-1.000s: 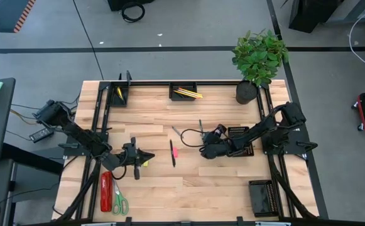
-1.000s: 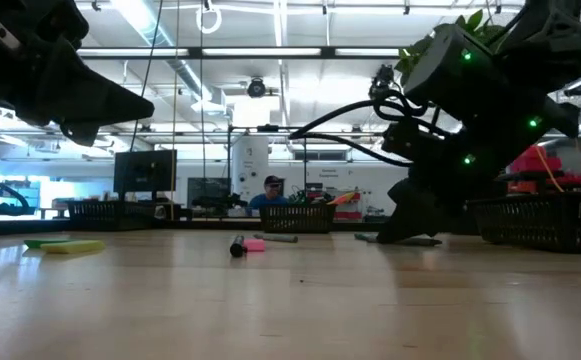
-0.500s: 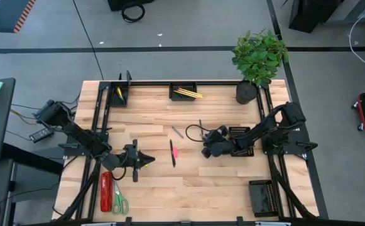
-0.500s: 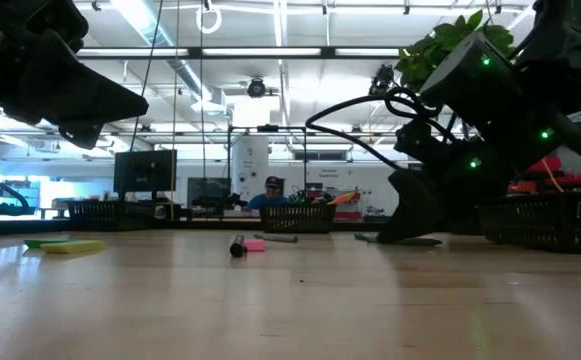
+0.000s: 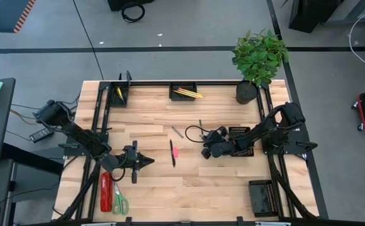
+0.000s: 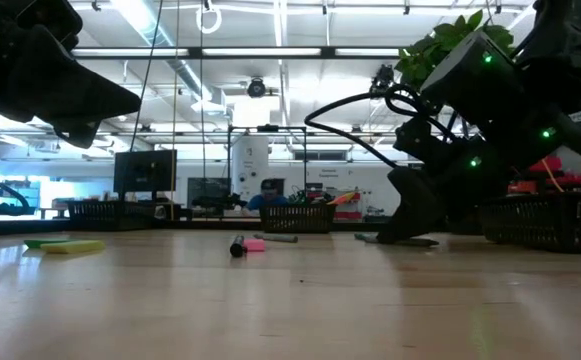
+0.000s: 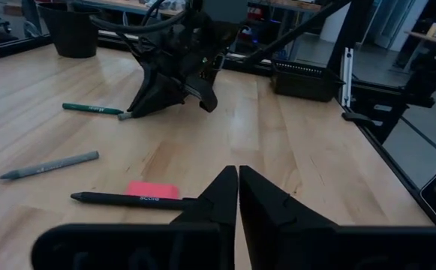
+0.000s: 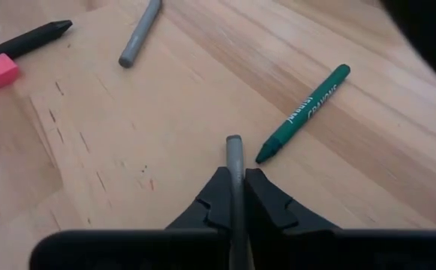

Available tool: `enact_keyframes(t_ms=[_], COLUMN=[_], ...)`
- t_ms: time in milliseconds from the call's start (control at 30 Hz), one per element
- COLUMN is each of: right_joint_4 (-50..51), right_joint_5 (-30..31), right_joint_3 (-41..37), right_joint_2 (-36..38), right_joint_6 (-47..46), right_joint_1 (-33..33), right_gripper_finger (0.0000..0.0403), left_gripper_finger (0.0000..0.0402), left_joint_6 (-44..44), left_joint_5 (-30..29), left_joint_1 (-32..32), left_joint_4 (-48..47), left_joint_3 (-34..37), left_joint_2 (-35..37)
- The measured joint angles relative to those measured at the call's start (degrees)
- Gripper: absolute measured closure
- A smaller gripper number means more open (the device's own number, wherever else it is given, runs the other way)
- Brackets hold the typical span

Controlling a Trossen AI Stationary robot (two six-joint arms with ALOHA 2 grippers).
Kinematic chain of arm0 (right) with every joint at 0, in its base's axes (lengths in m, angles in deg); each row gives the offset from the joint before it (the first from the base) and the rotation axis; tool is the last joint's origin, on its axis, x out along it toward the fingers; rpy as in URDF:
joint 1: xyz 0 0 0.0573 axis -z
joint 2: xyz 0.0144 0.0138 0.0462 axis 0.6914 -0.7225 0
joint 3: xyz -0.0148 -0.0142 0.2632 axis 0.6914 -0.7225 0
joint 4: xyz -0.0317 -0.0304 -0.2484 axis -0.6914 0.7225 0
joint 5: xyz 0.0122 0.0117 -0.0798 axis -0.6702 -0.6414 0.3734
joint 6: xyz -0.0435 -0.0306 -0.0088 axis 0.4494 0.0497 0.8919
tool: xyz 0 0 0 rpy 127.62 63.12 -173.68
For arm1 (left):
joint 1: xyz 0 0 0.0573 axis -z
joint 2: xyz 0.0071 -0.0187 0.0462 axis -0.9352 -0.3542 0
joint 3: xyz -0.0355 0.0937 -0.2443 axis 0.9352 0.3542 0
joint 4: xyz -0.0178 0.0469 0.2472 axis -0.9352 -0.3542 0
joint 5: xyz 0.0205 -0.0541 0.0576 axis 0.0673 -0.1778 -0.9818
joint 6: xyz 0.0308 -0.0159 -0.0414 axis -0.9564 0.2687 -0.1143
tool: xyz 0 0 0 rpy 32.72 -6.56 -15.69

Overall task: Sort crayons/erasers/pens/pencils in bins
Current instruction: Put the gray crayon into the middle right black bin

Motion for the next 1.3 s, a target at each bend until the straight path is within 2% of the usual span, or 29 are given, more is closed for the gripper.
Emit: enact_keyframes(t_ms=[200,433,600,767,967,1200,1300], right_joint_4=[3.5,22.9,40.5,62.4,82.2,83.7,83.7], right_joint_5=[0.2,4.8,8.9,9.3,9.0,2.9,0.6], right_joint_3=[2.6,6.0,6.4,6.5,6.4,6.4,6.4], right_joint_2=[4.7,16.6,25.4,31.4,32.2,30.1,28.1], right_joint_6=[2.0,-3.7,-15.6,-36.3,-56.0,-60.4,-61.4], right_joint_1=[-2.0,-7.7,-14.2,-20.8,-23.3,-23.2,-23.4], right_gripper_finger=[0.0377,0.0377,0.0377,0.0377,0.0377,0.0348,0.0348], left_gripper_finger=[0.0384,0.0378,0.0376,0.0383,0.0377,0.0385,0.0383], left_joint_6=[0.0,1.6,1.9,2.0,1.7,1.9,3.1], left_joint_5=[0.0,0.0,0.0,0.0,-0.1,-1.2,-1.1], left_joint_1=[0.0,0.7,2.6,2.9,2.8,2.8,2.8], left_joint_4=[0.0,-0.5,-1.0,-1.0,-0.9,-0.5,-0.5], left_joint_3=[0.0,0.0,0.0,0.0,0.0,0.0,0.0], left_joint_2=[0.0,0.0,0.0,0.0,0.0,0.0,0.0])
